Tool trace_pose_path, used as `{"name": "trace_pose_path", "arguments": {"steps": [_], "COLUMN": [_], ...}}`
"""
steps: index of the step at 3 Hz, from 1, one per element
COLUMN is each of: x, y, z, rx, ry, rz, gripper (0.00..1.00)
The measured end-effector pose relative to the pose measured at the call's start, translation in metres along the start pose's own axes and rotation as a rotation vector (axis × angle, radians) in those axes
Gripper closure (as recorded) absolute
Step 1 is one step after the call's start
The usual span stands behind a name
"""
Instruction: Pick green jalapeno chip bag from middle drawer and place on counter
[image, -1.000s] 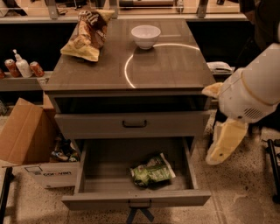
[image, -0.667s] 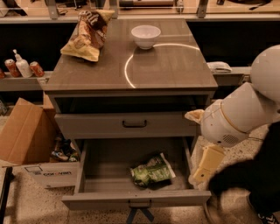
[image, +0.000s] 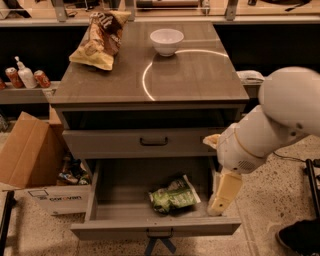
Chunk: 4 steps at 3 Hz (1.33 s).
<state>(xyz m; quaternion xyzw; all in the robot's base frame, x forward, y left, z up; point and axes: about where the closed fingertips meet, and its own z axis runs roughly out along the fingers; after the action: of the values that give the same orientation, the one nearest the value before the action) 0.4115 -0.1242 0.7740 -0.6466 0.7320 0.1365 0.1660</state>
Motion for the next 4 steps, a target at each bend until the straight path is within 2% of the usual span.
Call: {"name": "trace_pose_path", "arguments": {"steps": [2, 3, 4], "x": [0.006, 0.008, 0.007], "y": [0.003, 0.007, 0.007], "z": [0.091, 0.151, 0.150], "rx": [-0.116, -0.196, -0.194], "ry": [0.004, -0.116, -0.115], "rz": [-0.005, 0.026, 0.024], "gripper": [0.00, 0.00, 0.00]}}
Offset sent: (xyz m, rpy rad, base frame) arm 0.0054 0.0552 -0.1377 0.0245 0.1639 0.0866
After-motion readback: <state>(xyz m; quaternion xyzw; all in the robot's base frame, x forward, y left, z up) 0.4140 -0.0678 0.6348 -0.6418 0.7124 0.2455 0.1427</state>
